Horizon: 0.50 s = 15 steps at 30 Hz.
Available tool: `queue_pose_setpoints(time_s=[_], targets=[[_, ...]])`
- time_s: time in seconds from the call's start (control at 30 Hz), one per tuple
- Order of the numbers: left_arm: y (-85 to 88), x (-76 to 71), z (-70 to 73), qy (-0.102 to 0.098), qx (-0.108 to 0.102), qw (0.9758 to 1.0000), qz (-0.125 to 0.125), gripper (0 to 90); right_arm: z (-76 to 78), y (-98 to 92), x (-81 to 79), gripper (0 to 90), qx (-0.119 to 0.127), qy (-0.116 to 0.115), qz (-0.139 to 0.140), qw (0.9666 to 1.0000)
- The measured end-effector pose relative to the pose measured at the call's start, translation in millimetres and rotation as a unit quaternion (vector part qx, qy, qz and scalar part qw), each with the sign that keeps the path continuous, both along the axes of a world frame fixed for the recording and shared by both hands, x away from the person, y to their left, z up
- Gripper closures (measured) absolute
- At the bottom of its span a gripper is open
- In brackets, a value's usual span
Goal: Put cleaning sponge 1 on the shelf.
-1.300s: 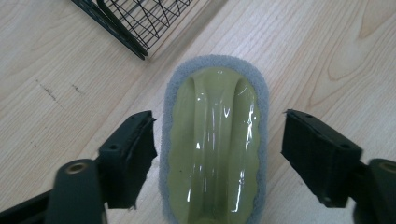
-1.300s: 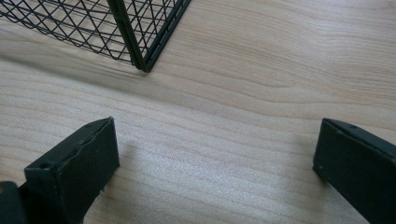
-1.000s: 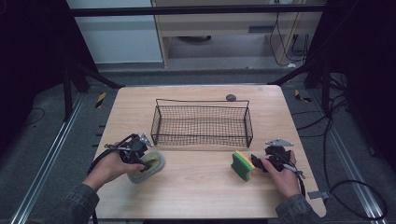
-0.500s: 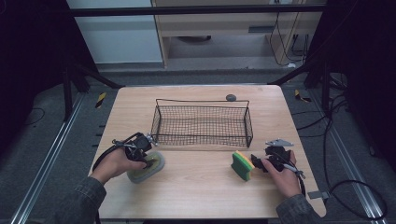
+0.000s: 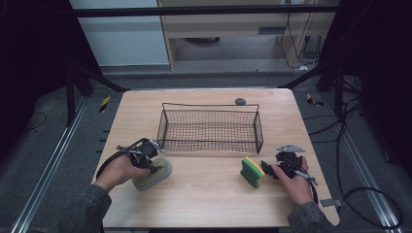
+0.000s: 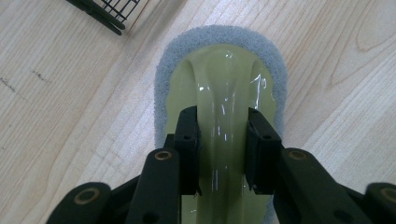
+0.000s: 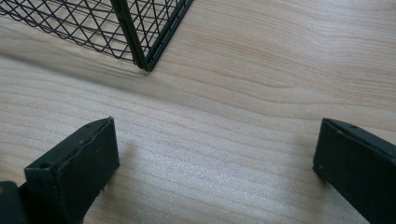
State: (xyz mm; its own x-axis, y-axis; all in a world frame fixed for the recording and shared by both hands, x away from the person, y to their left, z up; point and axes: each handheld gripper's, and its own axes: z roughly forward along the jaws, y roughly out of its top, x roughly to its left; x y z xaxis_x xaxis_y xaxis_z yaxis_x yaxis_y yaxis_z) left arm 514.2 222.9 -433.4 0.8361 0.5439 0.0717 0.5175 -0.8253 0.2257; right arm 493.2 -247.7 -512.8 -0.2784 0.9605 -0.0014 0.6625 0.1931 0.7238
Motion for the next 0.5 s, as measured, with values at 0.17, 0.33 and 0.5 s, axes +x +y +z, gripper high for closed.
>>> queue_pose_setpoints(time_s=[0.17,0.33,0.5], targets=[[0.7,-9.9,9.0,-0.031,0.004,0.9993,-0.021,70.2,0.0,0.1,0.0,0.4,0.001,0.000,0.000,1.0000],[1.3,-19.4,23.0,-0.075,-0.015,0.9965,-0.033,70.3,0.0,0.1,0.1,0.4,0.001,0.000,0.000,1.0000],[-0.9,-27.9,34.2,-0.112,-0.015,0.9923,-0.051,70.3,0.0,0.5,0.3,0.4,0.002,0.000,-0.001,1.0000]])
